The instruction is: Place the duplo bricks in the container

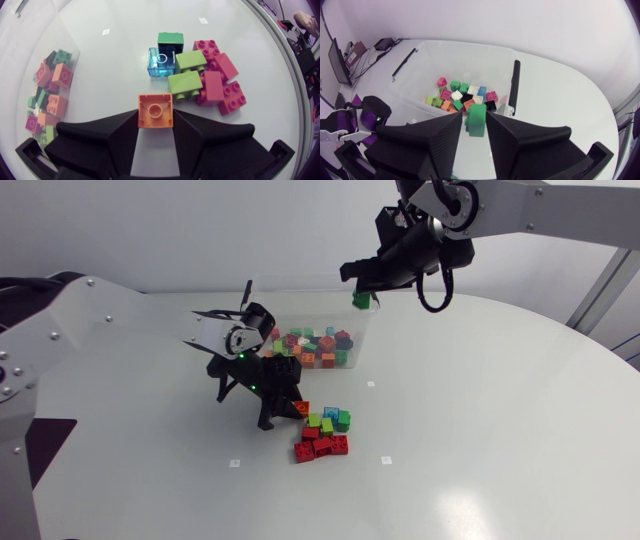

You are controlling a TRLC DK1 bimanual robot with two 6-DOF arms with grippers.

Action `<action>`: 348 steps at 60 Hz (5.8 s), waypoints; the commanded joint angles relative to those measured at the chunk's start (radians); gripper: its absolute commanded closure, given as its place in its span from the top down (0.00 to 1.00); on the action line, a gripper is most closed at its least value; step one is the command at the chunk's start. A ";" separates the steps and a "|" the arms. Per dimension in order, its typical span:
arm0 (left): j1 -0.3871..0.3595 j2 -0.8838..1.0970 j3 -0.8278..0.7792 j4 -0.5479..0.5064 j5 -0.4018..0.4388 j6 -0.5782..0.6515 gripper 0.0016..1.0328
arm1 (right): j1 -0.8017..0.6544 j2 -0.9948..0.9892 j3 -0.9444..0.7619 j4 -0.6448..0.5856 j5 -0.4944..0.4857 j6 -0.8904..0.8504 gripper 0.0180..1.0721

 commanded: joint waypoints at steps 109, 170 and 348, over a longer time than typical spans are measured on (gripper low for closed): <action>0.186 -0.327 0.148 0.357 -0.211 -0.578 0.95 | 0.161 0.015 -0.502 0.051 0.032 0.005 0.83; -0.039 -0.707 -0.546 0.154 -0.191 -0.248 0.95 | 0.148 0.169 -0.420 0.057 0.059 0.011 0.50; -0.166 -0.281 -0.535 0.311 -0.110 -0.384 0.28 | 0.030 -0.239 -0.357 -0.017 -0.045 -0.375 0.36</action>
